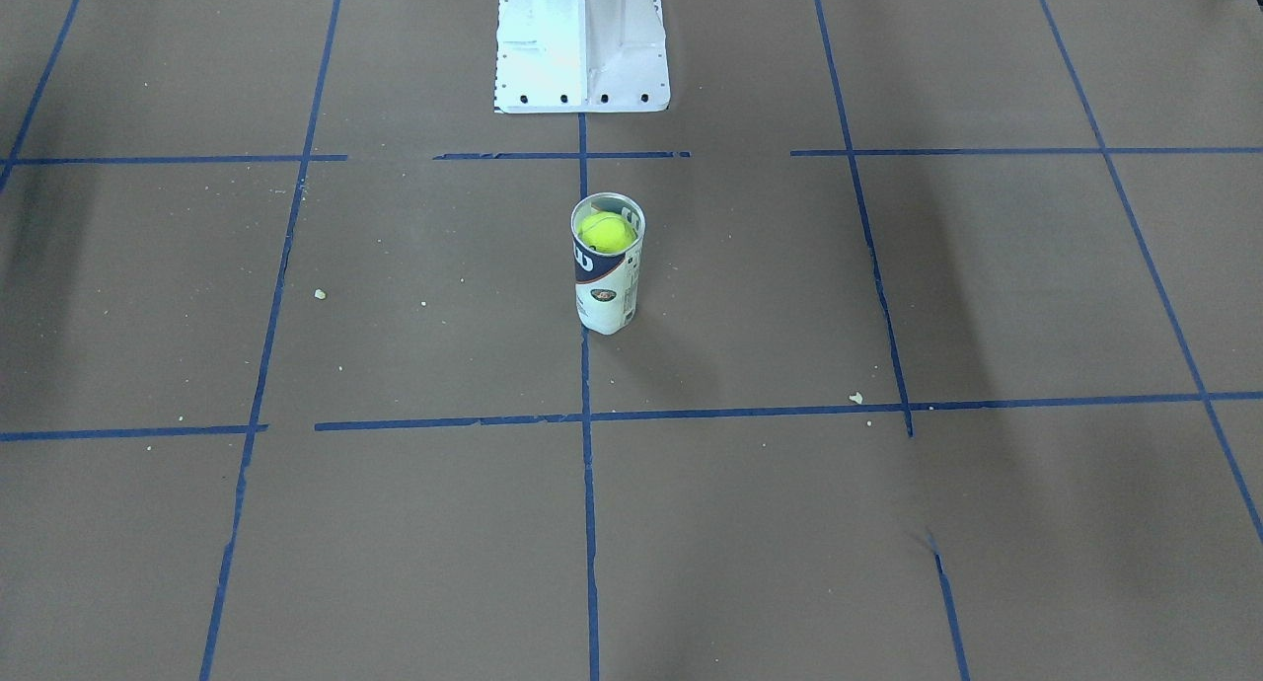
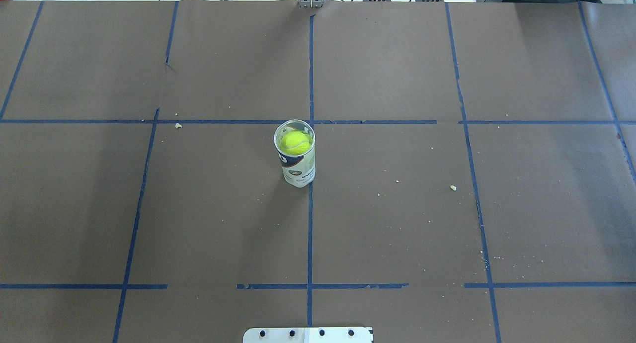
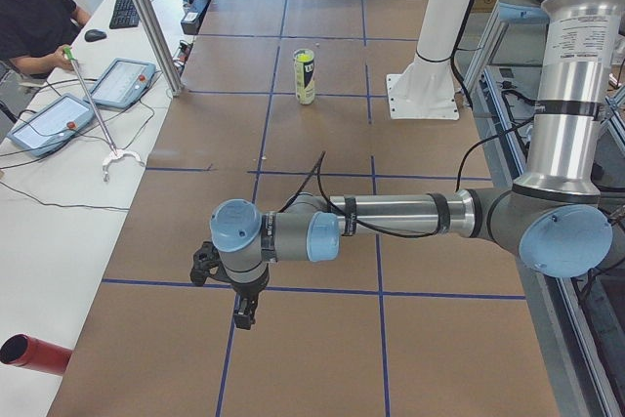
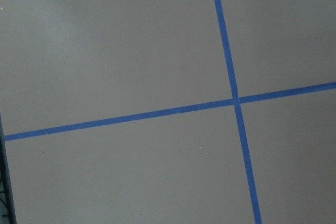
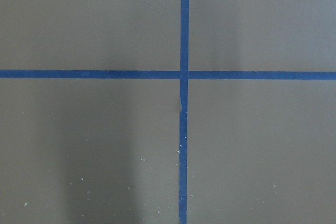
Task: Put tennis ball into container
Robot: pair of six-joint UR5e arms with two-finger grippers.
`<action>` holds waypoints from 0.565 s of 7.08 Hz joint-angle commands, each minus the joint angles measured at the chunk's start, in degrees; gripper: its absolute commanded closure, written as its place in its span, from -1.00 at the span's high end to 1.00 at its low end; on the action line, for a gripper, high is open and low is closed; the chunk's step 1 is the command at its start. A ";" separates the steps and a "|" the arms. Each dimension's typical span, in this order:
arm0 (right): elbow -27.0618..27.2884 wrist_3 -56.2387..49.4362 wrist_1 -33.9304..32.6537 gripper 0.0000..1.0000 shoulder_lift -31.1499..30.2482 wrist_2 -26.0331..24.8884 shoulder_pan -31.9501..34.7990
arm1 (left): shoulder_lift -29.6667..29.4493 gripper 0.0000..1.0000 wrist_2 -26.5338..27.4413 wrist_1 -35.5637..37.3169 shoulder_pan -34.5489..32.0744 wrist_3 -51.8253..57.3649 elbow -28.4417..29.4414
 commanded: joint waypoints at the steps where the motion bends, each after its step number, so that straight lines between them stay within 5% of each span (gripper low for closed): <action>1: 0.00 0.00 0.00 1.00 0.00 0.00 0.00 | -0.11 1.00 -0.06 0.07 0.04 -4.53 -0.48; 4: 0.00 0.00 0.00 1.00 0.00 0.00 0.00 | -0.20 1.00 -0.06 0.60 0.13 -4.71 -0.66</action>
